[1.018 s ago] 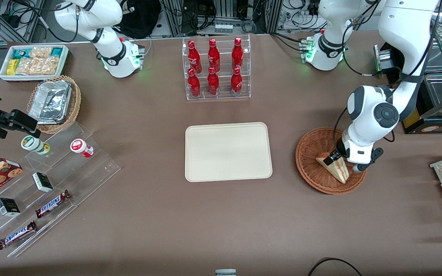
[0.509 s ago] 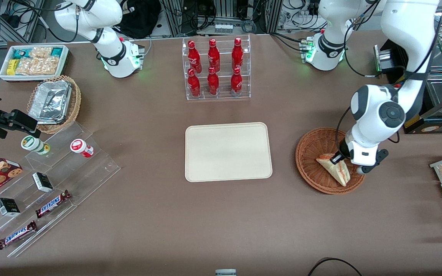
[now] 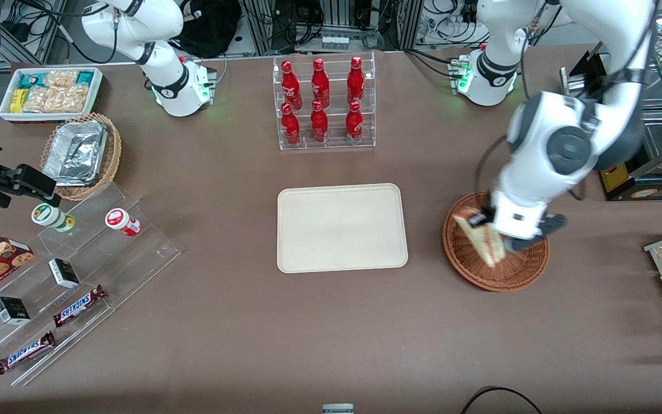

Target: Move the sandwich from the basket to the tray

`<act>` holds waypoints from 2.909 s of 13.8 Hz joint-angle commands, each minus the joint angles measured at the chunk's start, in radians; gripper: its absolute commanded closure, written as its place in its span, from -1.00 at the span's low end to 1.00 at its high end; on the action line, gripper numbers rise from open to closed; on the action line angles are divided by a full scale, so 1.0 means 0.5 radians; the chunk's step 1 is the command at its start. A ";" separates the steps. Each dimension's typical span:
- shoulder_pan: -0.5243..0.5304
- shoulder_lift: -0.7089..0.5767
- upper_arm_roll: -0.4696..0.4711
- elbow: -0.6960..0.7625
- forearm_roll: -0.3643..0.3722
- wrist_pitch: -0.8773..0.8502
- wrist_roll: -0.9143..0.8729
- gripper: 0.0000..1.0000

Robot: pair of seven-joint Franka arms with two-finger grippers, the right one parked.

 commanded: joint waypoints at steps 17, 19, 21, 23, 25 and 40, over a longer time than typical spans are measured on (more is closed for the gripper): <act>-0.891 0.707 0.017 0.211 0.040 0.687 -0.105 0.78; -0.900 0.749 0.017 0.221 0.107 0.717 -0.114 0.78; -0.900 0.786 0.020 0.224 0.138 0.736 -0.136 0.76; -0.903 0.793 0.017 0.224 0.138 0.763 -0.136 0.66; -0.903 0.796 0.017 0.224 0.135 0.773 -0.139 -0.25; -0.496 -0.004 0.023 0.215 0.119 -0.088 -0.164 -1.00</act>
